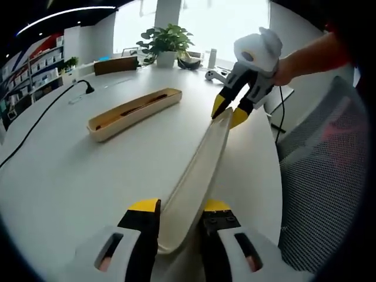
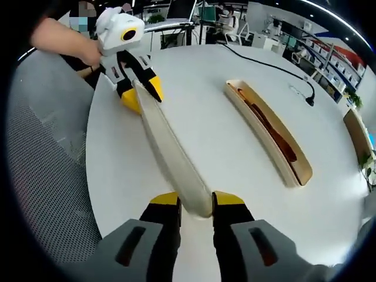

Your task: Arrange the utensils inside the cutlery case until each visible utensil rests in its matching compartment.

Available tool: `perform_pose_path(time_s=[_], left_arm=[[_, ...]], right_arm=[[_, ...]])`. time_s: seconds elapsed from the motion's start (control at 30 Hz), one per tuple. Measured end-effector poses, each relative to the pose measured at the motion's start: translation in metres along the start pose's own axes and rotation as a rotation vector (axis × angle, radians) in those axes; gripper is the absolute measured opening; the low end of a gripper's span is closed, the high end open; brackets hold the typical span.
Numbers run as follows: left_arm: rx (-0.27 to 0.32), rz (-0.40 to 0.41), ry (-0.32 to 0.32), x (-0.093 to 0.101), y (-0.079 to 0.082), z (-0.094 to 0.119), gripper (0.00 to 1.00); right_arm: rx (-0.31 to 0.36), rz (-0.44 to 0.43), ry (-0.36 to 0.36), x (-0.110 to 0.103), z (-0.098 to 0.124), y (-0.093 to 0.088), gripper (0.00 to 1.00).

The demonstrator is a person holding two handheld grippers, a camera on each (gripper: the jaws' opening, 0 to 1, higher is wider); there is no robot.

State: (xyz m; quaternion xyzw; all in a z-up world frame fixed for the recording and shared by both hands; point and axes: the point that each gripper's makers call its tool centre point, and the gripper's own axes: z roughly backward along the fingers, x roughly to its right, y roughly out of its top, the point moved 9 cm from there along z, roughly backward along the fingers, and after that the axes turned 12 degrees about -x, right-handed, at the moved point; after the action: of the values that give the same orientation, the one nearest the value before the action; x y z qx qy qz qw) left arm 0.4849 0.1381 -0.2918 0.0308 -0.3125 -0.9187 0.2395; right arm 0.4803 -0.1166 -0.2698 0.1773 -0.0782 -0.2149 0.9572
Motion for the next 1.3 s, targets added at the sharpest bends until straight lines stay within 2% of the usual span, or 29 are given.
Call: perform_pose_path(time_s=[0.03, 0.1, 0.17, 0.2, 0.23, 0.3, 0.4, 0.6, 0.7, 0.93, 1.1, 1.2, 1.3], left_arm=[[0.002, 0.006, 0.0, 0.0, 0.0, 0.0, 0.26], [-0.005, 0.008, 0.007, 0.0, -0.001, 0.001, 0.26], [-0.011, 0.004, 0.038, -0.003, -0.001, 0.002, 0.25], [-0.003, 0.006, 0.055, -0.005, 0.0, 0.001, 0.24], [0.0, 0.012, 0.056, -0.006, 0.0, 0.001, 0.27], [-0.006, 0.013, 0.051, -0.007, -0.001, 0.002, 0.29], [-0.014, -0.04, 0.079, -0.004, -0.001, 0.001, 0.3], [-0.003, -0.054, 0.066, -0.006, -0.003, 0.001, 0.3], [-0.001, -0.059, 0.065, -0.006, -0.003, 0.001, 0.31], [0.009, -0.037, 0.046, -0.009, -0.007, 0.004, 0.24], [0.021, 0.019, 0.017, -0.011, -0.008, 0.005, 0.22], [0.011, -0.002, 0.03, -0.009, -0.007, 0.005, 0.21], [0.007, -0.011, 0.032, -0.009, -0.007, 0.005, 0.21]], right_arm=[[-0.002, 0.043, -0.024, 0.001, 0.0, 0.001, 0.16], [-0.005, 0.063, -0.009, 0.0, -0.001, 0.001, 0.14], [-0.021, 0.037, 0.03, 0.0, 0.002, 0.005, 0.13], [0.006, 0.006, 0.064, 0.0, 0.004, 0.007, 0.11], [0.017, -0.026, 0.088, 0.001, 0.006, 0.006, 0.09], [-0.002, -0.103, 0.149, 0.0, 0.006, 0.003, 0.09], [0.025, -0.036, 0.119, -0.001, 0.005, 0.0, 0.09], [0.012, -0.096, 0.196, -0.007, 0.006, -0.002, 0.09], [0.025, -0.063, 0.166, -0.009, 0.006, -0.003, 0.09], [0.001, -0.041, 0.095, -0.009, 0.008, -0.009, 0.1], [-0.017, -0.035, 0.071, -0.005, 0.01, -0.014, 0.09], [-0.028, -0.018, 0.066, -0.006, 0.01, -0.013, 0.09], [-0.028, 0.035, 0.025, -0.004, 0.009, -0.013, 0.07]])
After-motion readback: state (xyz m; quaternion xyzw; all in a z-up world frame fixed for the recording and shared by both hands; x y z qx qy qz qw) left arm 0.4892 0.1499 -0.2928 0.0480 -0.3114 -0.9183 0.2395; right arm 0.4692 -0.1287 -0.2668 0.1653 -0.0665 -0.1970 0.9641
